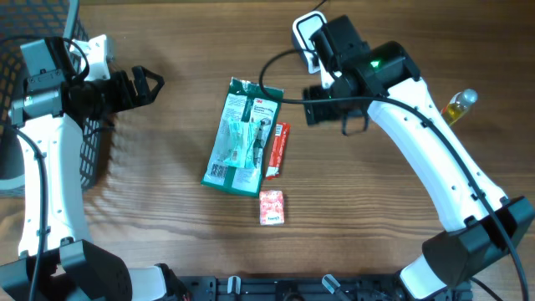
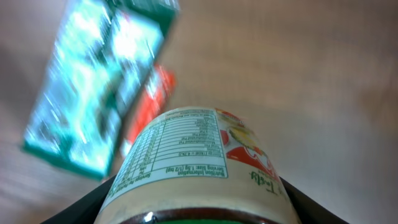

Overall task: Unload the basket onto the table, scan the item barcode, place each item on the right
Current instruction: 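Hold the jar's label up against the white scanner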

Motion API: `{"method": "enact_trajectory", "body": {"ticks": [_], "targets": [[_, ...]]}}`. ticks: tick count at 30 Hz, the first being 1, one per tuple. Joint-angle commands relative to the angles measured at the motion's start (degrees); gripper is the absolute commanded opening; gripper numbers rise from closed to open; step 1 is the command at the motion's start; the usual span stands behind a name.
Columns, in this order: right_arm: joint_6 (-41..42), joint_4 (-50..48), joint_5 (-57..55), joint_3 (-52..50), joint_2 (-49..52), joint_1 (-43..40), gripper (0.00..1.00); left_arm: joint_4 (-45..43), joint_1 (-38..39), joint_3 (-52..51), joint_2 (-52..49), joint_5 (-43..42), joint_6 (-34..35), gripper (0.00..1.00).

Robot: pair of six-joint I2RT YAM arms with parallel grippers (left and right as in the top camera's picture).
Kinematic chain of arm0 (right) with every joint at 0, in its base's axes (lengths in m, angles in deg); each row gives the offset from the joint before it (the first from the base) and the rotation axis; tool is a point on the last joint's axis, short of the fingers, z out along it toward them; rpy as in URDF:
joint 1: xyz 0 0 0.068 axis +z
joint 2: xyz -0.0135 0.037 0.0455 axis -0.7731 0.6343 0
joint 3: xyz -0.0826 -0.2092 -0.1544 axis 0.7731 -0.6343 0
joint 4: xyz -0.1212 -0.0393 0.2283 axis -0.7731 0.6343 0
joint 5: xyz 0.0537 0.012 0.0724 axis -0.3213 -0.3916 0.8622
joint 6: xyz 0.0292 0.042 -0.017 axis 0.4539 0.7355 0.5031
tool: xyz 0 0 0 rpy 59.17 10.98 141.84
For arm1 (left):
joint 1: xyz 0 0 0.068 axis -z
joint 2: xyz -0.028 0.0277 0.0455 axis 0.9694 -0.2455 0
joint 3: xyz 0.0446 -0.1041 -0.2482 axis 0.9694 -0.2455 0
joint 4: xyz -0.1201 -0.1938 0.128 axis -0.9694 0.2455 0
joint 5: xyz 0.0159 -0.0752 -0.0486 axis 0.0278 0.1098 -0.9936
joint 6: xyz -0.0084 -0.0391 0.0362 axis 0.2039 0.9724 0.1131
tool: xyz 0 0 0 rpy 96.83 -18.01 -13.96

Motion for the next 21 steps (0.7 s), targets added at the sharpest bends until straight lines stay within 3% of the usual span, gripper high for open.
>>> {"method": "enact_trajectory", "body": {"ticks": [1,12,21], "targets": [[-1.3,-7.7,-5.7,1.2,-0.7,-0.2,0.29,-0.2,0.1,0.3,-0.3,-0.7,-0.9,1.0],[-1.2,-32.8,-7.4,1.2,5.0,-3.7,0.24,-0.2,0.1,0.3,-0.3,-0.7,-0.9,1.0],[-1.2,-47.3,-5.9,1.2,14.8,-8.7,0.22,-0.2,0.1,0.3,-0.3,-0.7,-0.9,1.0]]}}
